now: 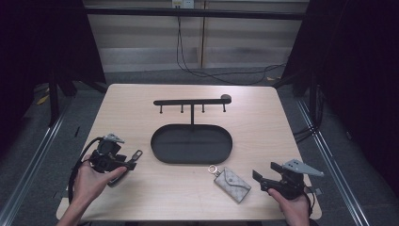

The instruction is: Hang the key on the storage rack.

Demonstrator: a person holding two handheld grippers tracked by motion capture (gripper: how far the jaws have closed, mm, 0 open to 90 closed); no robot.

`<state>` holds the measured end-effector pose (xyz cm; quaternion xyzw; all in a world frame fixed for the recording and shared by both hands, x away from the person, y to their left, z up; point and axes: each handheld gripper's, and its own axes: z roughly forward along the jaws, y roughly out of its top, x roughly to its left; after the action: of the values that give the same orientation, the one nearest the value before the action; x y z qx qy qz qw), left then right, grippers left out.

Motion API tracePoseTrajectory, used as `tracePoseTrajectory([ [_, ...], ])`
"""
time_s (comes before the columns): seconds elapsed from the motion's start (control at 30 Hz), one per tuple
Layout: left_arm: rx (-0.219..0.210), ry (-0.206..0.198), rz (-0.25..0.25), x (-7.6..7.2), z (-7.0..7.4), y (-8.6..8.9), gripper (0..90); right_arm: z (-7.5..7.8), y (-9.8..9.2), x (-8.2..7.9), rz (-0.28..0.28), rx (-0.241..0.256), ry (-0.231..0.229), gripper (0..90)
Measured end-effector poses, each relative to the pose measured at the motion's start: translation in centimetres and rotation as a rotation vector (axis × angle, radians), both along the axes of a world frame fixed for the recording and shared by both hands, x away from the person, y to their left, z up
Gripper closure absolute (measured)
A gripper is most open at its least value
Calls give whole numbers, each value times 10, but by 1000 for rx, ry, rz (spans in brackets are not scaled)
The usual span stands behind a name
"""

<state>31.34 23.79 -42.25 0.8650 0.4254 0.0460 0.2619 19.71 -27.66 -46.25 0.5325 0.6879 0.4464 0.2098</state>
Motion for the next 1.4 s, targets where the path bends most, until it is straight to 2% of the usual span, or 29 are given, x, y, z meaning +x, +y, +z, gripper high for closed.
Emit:
tracePoseTrajectory([
  [0.17, 46, 11, 1, 13, 0, -3, 481, 0, 0, 0, 6, -3, 4, 172],
  [0.47, 99, 61, -18, 32, -5, -12, 561, -1, 1, 1, 8, -5, 17, 172],
  [0.53, 122, 77, -22, 38, -6, -11, 574, -2, 1, 1, 12, -4, 18, 173],
  [0.73, 141, 106, -31, 52, -7, -12, 581, -2, 1, 2, 11, -4, 23, 175],
  [0.83, 155, 117, -35, 58, -11, -13, 581, -3, 1, 2, 11, -6, 23, 176],
  [0.87, 155, 135, -47, 61, -14, -14, 581, -2, 1, 2, 9, -6, 26, 177],
  [0.93, 196, 134, -46, 64, -17, -15, 586, -3, 1, 3, 10, -6, 29, 177],
  [1.03, 196, 170, -52, 70, -23, -17, 593, -3, 1, 3, 11, -4, 33, 178],
  [1.1, 196, 173, -58, 73, -25, -18, 593, -3, 1, 3, 11, -5, 34, 178],
  [1.2, 236, 197, -60, 77, -28, -22, 594, -4, 1, 3, 11, -9, 38, 178],
  [1.4, 264, 235, -56, 86, -35, -26, 614, -4, 1, 4, 13, -13, 42, 178],
])
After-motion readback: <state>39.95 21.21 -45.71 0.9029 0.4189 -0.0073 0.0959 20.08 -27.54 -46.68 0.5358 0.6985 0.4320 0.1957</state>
